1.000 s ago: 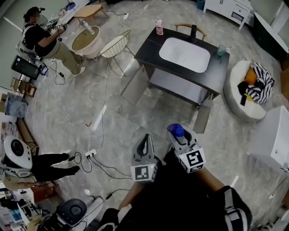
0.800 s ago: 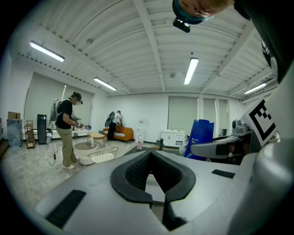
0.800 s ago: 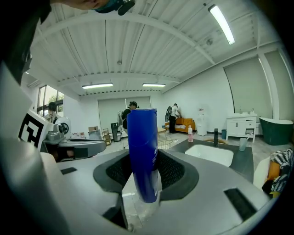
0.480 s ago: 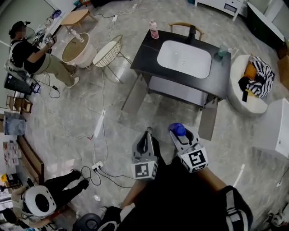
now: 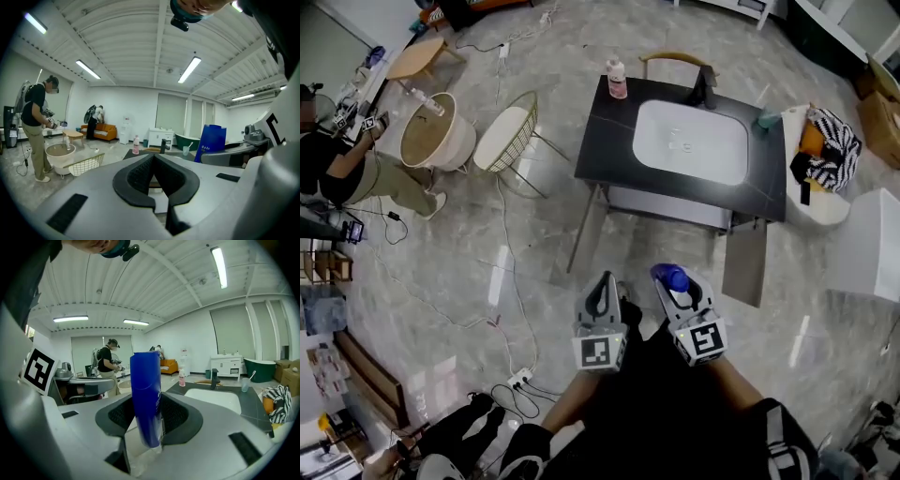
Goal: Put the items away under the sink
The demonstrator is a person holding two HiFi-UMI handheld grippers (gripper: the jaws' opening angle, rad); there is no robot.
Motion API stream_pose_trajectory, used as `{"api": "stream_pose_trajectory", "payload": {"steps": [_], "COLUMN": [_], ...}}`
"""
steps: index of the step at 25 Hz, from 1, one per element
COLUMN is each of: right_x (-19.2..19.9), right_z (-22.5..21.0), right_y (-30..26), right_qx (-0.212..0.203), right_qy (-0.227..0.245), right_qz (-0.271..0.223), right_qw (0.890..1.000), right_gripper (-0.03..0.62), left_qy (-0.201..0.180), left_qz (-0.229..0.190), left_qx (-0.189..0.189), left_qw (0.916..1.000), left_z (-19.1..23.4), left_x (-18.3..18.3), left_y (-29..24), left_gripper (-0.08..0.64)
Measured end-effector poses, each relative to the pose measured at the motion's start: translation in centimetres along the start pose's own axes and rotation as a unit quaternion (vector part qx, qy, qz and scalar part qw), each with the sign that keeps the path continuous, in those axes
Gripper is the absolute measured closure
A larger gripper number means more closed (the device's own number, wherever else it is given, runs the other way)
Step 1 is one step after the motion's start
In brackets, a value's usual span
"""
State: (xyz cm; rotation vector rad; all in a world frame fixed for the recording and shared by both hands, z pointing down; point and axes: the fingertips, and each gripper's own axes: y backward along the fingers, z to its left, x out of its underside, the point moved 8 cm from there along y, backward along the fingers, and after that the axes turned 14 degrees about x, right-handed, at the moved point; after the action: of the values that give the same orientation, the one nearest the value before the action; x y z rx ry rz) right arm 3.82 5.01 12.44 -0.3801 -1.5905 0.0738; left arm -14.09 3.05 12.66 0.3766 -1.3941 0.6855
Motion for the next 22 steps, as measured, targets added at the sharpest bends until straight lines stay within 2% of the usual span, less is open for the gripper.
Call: {"api": "stream_pose_trajectory", "payload": {"steps": [5, 9, 14, 22], "right_x": [1.1, 4.0, 9.4, 20.5], "right_z": [0.6, -0.1, -1.5, -3.7], "right_y": [-5.2, -9.2, -14.8, -22.3], "right_qx": [-0.006, -0.03, -0.058, -0.065], "right_qy": [0.004, 0.018, 0.055, 0.072], "right_qz": [0.019, 0.018, -0.019, -0.019], "right_qw": [1.0, 0.999, 0.997, 0.995], "right_gripper": [0.434, 0.434, 0.434, 0.434], "left_qy": [0.016, 0.036, 0.043, 0.057], "left_qz": [-0.005, 0.012, 0.009, -0.012], "left_qx": [-0.008, -0.032, -0.056, -0.055], "left_qw": [0.9998, 0.9987, 0.9975, 0.9968], "left_z": [3.4, 4.7, 7.2, 10.9], "left_x": [1.0, 5.0, 10.6, 20.3], "left_y": [-2.4, -3.4, -5.9, -11.1], "left_gripper": [0.543, 0.543, 0.543, 0.543]}}
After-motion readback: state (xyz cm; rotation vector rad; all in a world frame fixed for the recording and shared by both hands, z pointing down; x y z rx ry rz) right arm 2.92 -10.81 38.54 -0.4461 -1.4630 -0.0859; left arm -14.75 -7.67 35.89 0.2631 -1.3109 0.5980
